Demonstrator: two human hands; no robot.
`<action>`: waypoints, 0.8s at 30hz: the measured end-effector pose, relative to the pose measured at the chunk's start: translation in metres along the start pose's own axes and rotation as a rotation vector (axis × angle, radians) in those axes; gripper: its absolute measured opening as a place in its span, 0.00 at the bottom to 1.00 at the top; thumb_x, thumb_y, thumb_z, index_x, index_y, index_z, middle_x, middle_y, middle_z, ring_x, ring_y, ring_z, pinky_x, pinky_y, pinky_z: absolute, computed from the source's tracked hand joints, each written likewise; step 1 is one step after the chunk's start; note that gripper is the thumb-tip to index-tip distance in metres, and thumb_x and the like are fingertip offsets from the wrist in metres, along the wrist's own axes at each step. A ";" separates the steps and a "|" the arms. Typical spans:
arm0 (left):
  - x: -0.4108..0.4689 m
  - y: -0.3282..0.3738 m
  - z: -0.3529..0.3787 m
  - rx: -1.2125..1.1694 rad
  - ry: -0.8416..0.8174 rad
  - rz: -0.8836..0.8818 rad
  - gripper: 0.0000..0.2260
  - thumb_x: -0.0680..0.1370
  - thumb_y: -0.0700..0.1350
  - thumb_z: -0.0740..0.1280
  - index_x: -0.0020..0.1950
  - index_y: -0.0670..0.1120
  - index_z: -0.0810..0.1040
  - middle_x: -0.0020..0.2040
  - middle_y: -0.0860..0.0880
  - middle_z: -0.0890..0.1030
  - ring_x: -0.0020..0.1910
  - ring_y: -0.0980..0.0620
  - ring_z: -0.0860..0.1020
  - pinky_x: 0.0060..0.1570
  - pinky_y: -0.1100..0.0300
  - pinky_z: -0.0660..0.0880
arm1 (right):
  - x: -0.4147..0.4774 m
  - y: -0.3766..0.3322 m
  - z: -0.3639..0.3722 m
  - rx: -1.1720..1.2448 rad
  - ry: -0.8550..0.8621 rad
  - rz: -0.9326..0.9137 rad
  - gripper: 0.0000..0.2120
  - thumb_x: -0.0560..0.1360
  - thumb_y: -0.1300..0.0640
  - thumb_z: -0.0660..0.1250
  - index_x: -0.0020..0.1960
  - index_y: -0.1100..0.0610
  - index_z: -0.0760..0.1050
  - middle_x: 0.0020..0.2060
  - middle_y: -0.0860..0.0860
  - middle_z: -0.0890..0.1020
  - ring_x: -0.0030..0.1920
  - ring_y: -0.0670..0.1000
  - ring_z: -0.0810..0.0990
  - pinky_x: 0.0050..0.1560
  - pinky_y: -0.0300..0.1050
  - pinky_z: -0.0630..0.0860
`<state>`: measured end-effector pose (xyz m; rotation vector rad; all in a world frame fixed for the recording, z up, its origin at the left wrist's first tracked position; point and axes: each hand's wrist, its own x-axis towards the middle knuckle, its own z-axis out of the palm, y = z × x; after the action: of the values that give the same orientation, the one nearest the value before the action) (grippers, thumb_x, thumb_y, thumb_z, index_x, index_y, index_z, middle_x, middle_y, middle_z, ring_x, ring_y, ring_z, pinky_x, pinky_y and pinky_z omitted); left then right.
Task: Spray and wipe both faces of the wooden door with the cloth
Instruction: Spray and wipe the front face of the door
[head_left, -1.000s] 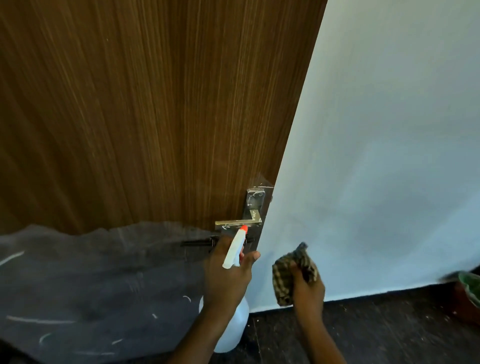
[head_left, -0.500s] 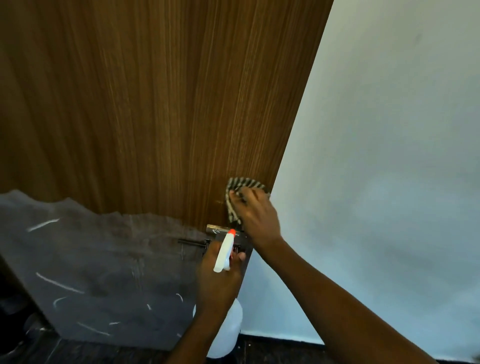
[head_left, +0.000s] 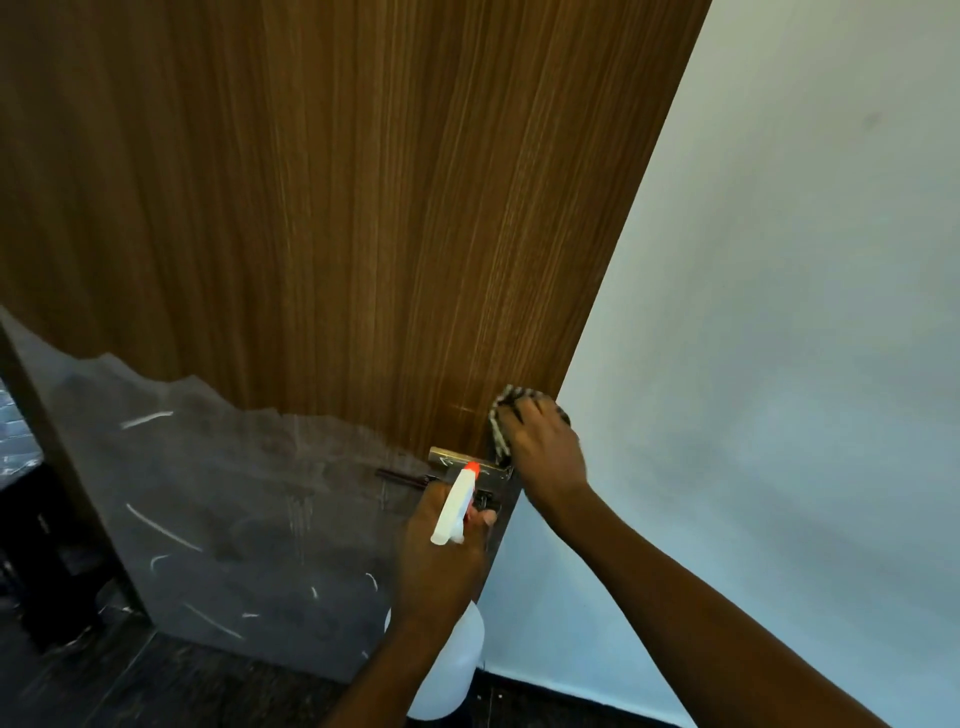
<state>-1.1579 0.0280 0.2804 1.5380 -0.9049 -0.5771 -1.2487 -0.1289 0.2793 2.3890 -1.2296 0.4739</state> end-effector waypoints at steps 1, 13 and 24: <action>0.002 -0.002 0.002 -0.006 0.056 0.029 0.31 0.73 0.63 0.62 0.60 0.36 0.75 0.52 0.40 0.81 0.48 0.43 0.79 0.57 0.45 0.74 | 0.012 -0.012 -0.005 -0.029 -0.017 -0.069 0.32 0.66 0.57 0.81 0.67 0.60 0.76 0.65 0.59 0.77 0.66 0.62 0.75 0.63 0.56 0.76; 0.012 0.000 0.006 0.090 -0.099 -0.147 0.27 0.73 0.49 0.70 0.69 0.45 0.67 0.65 0.46 0.74 0.61 0.47 0.73 0.62 0.56 0.70 | -0.023 0.026 0.012 0.397 0.063 0.140 0.29 0.68 0.64 0.78 0.68 0.59 0.75 0.61 0.58 0.80 0.58 0.59 0.80 0.55 0.52 0.81; 0.010 -0.004 0.009 0.090 -0.063 -0.171 0.27 0.71 0.49 0.72 0.67 0.45 0.68 0.61 0.46 0.75 0.54 0.53 0.72 0.58 0.57 0.71 | -0.029 -0.030 0.039 0.863 0.349 0.741 0.14 0.76 0.61 0.72 0.62 0.59 0.81 0.54 0.53 0.85 0.54 0.50 0.83 0.60 0.35 0.72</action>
<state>-1.1585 0.0148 0.2764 1.6979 -0.8618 -0.7185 -1.2360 -0.1126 0.2261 2.1529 -1.9777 1.8767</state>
